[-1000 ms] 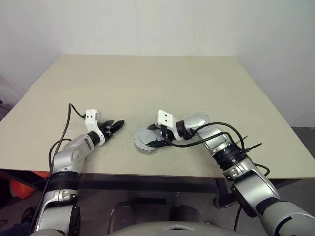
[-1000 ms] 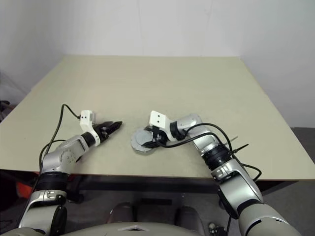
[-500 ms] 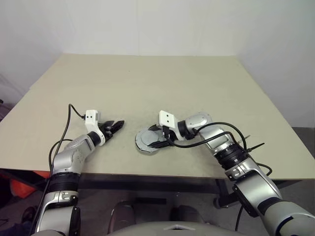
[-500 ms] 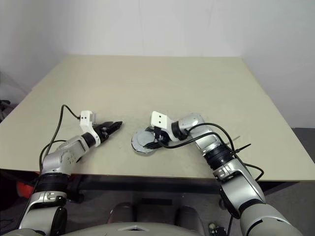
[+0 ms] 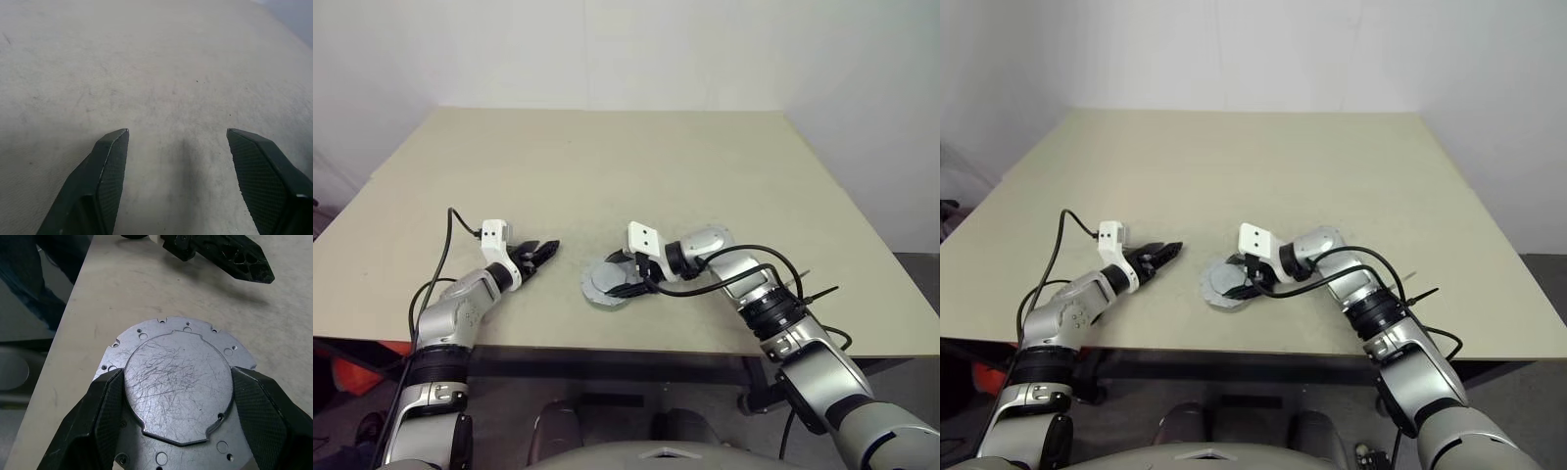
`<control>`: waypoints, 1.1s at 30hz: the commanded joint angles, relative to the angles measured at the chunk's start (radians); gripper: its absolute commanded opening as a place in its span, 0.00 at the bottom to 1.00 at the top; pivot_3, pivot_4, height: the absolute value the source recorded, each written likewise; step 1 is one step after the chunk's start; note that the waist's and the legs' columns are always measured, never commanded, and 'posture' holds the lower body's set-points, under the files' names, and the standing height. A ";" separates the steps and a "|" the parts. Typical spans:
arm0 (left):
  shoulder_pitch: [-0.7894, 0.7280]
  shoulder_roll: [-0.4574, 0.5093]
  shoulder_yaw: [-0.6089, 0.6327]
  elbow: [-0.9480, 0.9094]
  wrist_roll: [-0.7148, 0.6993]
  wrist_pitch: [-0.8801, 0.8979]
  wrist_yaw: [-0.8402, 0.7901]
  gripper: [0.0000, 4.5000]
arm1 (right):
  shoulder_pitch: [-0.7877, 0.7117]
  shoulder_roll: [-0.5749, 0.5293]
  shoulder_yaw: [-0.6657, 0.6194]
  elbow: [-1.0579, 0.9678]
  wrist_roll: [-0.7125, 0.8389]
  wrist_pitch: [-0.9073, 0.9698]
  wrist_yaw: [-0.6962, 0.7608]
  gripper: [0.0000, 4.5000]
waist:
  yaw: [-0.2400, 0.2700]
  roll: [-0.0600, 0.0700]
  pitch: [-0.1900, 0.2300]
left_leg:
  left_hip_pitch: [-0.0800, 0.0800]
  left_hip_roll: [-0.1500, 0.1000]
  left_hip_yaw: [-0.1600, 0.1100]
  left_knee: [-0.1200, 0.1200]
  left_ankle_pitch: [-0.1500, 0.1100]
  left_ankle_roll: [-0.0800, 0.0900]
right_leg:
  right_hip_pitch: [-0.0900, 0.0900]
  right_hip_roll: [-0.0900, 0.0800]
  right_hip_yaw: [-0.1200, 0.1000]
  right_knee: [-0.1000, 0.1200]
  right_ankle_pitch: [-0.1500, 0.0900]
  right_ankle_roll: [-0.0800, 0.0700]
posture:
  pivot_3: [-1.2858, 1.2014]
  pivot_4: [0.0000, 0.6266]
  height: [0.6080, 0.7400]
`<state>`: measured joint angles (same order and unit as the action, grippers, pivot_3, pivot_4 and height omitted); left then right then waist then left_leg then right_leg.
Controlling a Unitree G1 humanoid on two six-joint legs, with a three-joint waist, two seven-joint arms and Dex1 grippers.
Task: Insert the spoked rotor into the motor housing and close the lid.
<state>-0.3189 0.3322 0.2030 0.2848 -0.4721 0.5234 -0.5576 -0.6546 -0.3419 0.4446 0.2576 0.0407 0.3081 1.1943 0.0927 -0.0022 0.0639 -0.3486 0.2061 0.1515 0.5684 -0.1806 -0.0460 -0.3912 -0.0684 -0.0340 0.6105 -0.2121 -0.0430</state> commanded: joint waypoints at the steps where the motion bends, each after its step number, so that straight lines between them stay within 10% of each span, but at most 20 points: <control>1: 0.014 0.003 0.013 0.000 0.004 0.014 0.015 0.75 | -0.016 0.010 -0.012 -0.033 0.018 -0.003 0.006 0.66 | 0.000 0.000 0.000 | 0.000 0.000 0.000 0.000 0.000 0.000 | 0.000 0.000 0.000 0.000 0.000 0.000 | 0.52 0.00 1.00; 33: 0.028 -0.008 0.005 0.002 0.012 0.004 0.015 0.75 | -0.014 -0.025 -0.007 0.001 -0.019 -0.016 -0.010 0.66 | 0.001 0.000 0.000 | 0.000 0.000 0.000 0.000 0.000 0.000 | 0.000 0.000 0.000 0.000 0.000 0.000 | 0.52 0.00 1.00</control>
<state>-0.3102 0.3239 0.2049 0.2781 -0.4700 0.5191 -0.5518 -0.6551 -0.3510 0.4447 0.2669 0.0288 0.3047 1.1790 0.0932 -0.0022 0.0638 -0.3483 0.2061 0.1515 0.5685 -0.1806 -0.0460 -0.3907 -0.0686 -0.0340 0.6105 -0.2121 -0.0430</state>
